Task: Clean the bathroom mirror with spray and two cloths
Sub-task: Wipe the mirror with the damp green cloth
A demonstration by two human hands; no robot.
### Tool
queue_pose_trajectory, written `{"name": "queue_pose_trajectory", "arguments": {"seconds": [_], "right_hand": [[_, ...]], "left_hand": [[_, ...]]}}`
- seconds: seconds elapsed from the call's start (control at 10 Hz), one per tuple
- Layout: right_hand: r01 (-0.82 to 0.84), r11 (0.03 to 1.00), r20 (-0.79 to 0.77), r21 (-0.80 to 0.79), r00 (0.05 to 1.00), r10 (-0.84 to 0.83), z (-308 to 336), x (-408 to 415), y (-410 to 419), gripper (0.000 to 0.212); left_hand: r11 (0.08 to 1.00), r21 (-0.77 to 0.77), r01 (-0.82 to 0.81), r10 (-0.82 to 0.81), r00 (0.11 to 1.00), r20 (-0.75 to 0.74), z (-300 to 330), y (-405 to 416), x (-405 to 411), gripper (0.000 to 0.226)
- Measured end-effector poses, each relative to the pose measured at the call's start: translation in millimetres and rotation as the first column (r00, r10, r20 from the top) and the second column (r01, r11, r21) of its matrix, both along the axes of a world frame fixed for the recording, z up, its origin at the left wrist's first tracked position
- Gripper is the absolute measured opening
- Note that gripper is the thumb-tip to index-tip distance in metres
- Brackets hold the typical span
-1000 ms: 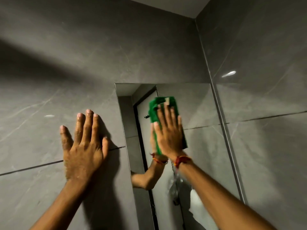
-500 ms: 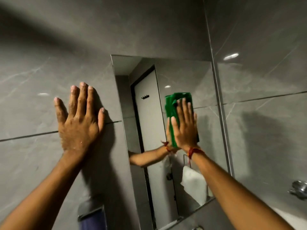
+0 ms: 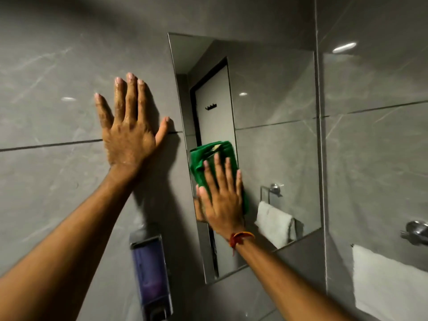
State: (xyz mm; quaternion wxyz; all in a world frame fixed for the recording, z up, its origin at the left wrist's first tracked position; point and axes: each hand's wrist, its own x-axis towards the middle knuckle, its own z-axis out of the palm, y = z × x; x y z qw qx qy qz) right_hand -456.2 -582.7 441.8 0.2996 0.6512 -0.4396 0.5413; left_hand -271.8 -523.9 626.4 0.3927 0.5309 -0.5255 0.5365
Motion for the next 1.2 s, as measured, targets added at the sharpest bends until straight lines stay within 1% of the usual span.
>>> {"name": "queue_pose_trajectory", "arguments": {"seconds": [0.1,0.2,0.3,0.4,0.5,0.6,0.7,0.8,0.9,1.0,1.1,1.2], "right_hand": [[-0.026,0.999,-0.221,-0.028,0.975,0.019,-55.2,4.6,-0.5,0.065],[-0.026,0.999,-0.285,-0.028,0.958,0.017,-92.0,-19.4,-9.8,0.066],[-0.036,0.998,-0.126,0.049,0.991,0.042,-99.0,-52.4,-18.6,0.066],[-0.06,0.986,0.279,0.156,0.96,0.014,-80.0,-92.3,-31.8,0.063],[-0.16,0.959,0.598,0.232,0.802,-0.01,-59.6,-142.6,-46.4,0.061],[-0.231,0.938,0.741,0.258,0.67,-0.038,-62.2,-172.2,-53.3,0.068],[-0.202,0.937,0.754,0.285,0.651,-0.089,-94.7,-157.1,-50.5,0.069],[-0.194,0.933,0.766,0.304,0.632,-0.119,-135.7,-113.3,-34.9,0.066],[-0.167,0.946,0.719,0.277,0.689,-0.089,-165.5,-57.5,-12.3,0.063],[-0.063,0.976,0.434,0.209,0.9,-0.035,-177.1,5.6,9.1,0.062],[-0.064,0.99,0.148,0.124,0.988,0.046,-152.4,35.5,15.8,0.064],[-0.057,0.997,0.058,0.059,0.997,0.054,-97.6,25.2,9.1,0.062]], "left_hand": [[1.0,0.001,0.027,-0.027,1.0,-0.017,-8.7,0.0,-5.0,0.083],[0.998,0.04,0.054,-0.054,0.999,-0.007,-20.1,0.1,-13.9,0.078],[0.994,0.09,0.06,-0.062,0.998,0.022,-29.4,0.3,-16.9,0.079],[0.993,0.109,0.051,-0.056,0.998,0.043,-32.7,-0.5,-15.4,0.081],[0.994,0.095,0.056,-0.06,0.997,0.042,-33.6,-2.9,-15.9,0.082],[0.995,0.076,0.059,-0.061,0.998,0.034,-33.6,-4.2,-16.5,0.083],[0.997,0.063,0.053,-0.055,0.998,0.032,-33.8,-4.1,-19.6,0.085],[0.995,0.077,0.06,-0.062,0.998,0.018,-33.2,-1.7,-20.3,0.086],[0.996,0.064,0.062,-0.064,0.998,0.021,-34.6,-1.7,-20.3,0.086],[0.995,0.068,0.077,-0.078,0.997,0.01,-34.0,0.3,-22.2,0.086],[0.993,0.075,0.091,-0.093,0.995,0.024,-34.6,1.5,-22.4,0.085],[0.993,0.067,0.097,-0.1,0.994,0.038,-35.6,-0.6,-20.2,0.083]]}}
